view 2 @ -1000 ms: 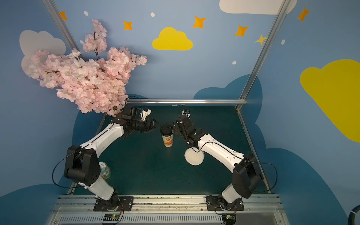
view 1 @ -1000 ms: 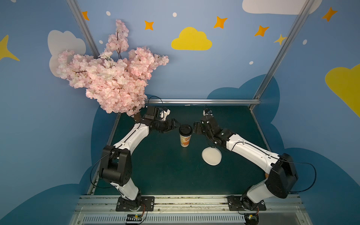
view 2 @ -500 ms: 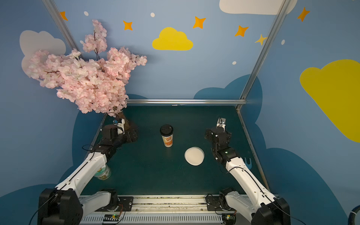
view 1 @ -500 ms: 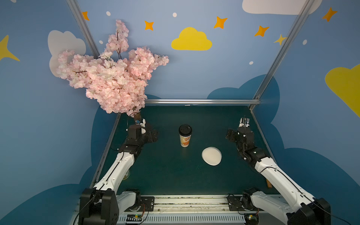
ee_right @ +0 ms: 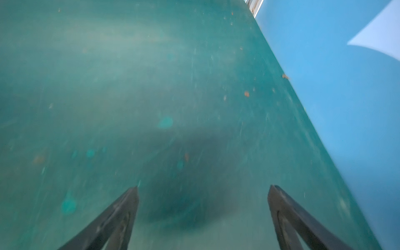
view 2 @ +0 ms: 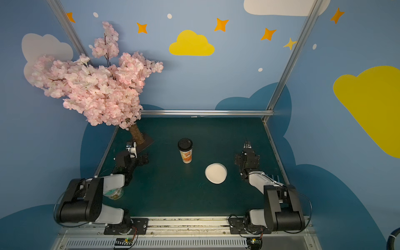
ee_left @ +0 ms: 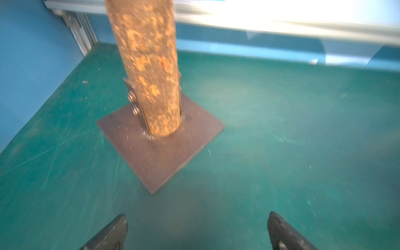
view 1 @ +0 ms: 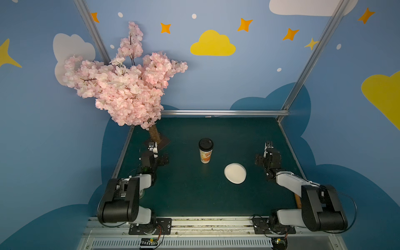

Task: Put the leak-proof paper on the milk tea cups
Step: Reset both arms

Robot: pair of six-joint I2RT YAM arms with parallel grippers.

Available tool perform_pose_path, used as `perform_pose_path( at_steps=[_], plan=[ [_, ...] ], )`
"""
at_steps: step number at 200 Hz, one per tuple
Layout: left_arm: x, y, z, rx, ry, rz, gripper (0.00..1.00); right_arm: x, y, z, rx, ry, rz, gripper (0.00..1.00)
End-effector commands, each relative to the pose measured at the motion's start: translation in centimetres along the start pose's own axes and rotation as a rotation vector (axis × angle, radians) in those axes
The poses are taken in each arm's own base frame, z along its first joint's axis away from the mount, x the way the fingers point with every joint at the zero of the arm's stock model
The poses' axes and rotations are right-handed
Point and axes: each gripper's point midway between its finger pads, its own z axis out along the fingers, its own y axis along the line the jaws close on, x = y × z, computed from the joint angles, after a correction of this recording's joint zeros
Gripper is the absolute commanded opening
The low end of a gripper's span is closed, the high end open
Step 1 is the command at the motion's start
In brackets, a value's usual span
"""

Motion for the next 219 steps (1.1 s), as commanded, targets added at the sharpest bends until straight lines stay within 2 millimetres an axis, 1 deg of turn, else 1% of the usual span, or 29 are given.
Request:
perform_pose_path(
  at_steps=[1,7,13,28,35,51,60,78,92,100,106,108,114,118,121,125,126,127,133,137,139,142,148,162,175,219],
  plan=[
    [-2.2,-1.4,-0.4,0.089,-0.093,0.014,1.00,-1.9,0.7,-0.3,-0.053,-0.071,-0.039,0.94],
    [-2.2,-1.5,-0.1,0.097,-0.122,0.016,1.00,-1.7,0.9,-0.8,-0.069,-0.096,-0.047,0.94],
    [-2.7,-1.4,-0.1,0.095,-0.157,0.019,1.00,-1.8,1.2,-1.4,-0.094,-0.126,-0.051,0.94],
    [-2.2,-1.5,0.0,0.092,-0.072,0.020,1.00,-1.7,1.2,-2.4,-0.119,-0.173,-0.039,0.95],
    [-2.3,-1.6,0.1,0.080,-0.087,0.034,1.00,-1.5,1.3,-2.6,-0.135,-0.180,-0.044,0.95],
    [-2.4,-1.7,0.0,0.080,-0.113,0.039,1.00,-1.4,2.7,-3.0,-0.213,-0.181,-0.094,0.95],
    [-2.3,-1.6,0.0,0.077,-0.103,0.037,1.00,-1.4,3.6,-3.0,-0.258,-0.164,-0.106,0.95],
    [-2.2,-1.7,0.0,0.076,-0.093,0.040,1.00,-1.7,3.9,-2.4,-0.289,-0.130,-0.055,0.95],
    [-2.3,-1.7,0.0,0.076,-0.098,0.042,1.00,-2.4,4.4,-2.8,-0.358,-0.183,-0.006,0.95],
    [-2.3,-1.7,0.0,0.074,-0.095,0.042,1.00,-2.2,4.8,-2.8,-0.390,-0.227,0.000,0.95],
    [-2.3,-1.8,0.0,0.076,-0.095,0.043,1.00,-1.6,5.4,-2.5,-0.412,-0.245,-0.013,0.95],
    [-2.3,-1.7,0.0,0.075,-0.095,0.042,1.00,-1.8,5.6,-2.4,-0.419,-0.261,-0.016,0.95],
    [-2.3,-1.7,0.0,0.075,-0.096,0.043,1.00,-1.5,7.1,-2.0,-0.492,-0.269,-0.053,0.95],
    [-2.3,-1.7,0.0,0.074,-0.097,0.042,1.00,-1.4,7.4,-1.7,-0.503,-0.268,-0.079,0.95],
    [-2.3,-1.8,0.0,0.075,-0.096,0.043,1.00,-1.4,7.3,-1.2,-0.485,-0.257,-0.067,0.95],
    [-2.3,-1.7,0.0,0.075,-0.096,0.042,1.00,-1.5,5.9,-0.1,-0.401,-0.232,-0.002,0.95],
    [-2.3,-1.7,0.0,0.075,-0.095,0.042,1.00,-1.5,5.9,-0.1,-0.401,-0.232,-0.002,0.95],
    [-2.3,-1.7,0.0,0.075,-0.096,0.042,1.00,-1.4,5.3,0.3,-0.369,-0.218,0.021,0.95],
    [-2.3,-1.7,0.0,0.073,-0.096,0.042,1.00,-1.4,4.1,0.9,-0.298,-0.184,0.113,0.95],
    [-2.3,-1.7,0.0,0.074,-0.097,0.042,1.00,-1.4,4.2,0.9,-0.304,-0.176,0.094,0.96],
    [-2.3,-1.7,0.0,0.073,-0.096,0.042,1.00,-0.9,4.3,0.9,-0.310,-0.150,0.081,0.96],
    [-2.3,-1.7,0.0,0.073,-0.095,0.042,1.00,-0.7,4.4,0.9,-0.314,-0.127,0.065,0.96],
    [-2.3,-1.7,0.0,0.073,-0.096,0.043,1.00,-0.8,4.6,0.8,-0.325,-0.101,0.034,0.96],
    [-2.3,-1.7,0.0,0.073,-0.095,0.044,1.00,-1.1,4.6,0.8,-0.322,-0.143,0.041,0.96],
    [-2.3,-1.7,0.0,0.070,-0.095,0.044,1.00,-0.9,4.6,0.7,-0.328,-0.113,0.032,0.96],
    [-2.3,-1.7,0.1,0.071,-0.095,0.046,1.00,-0.9,4.7,0.7,-0.330,-0.120,0.031,0.96]
  ],
)
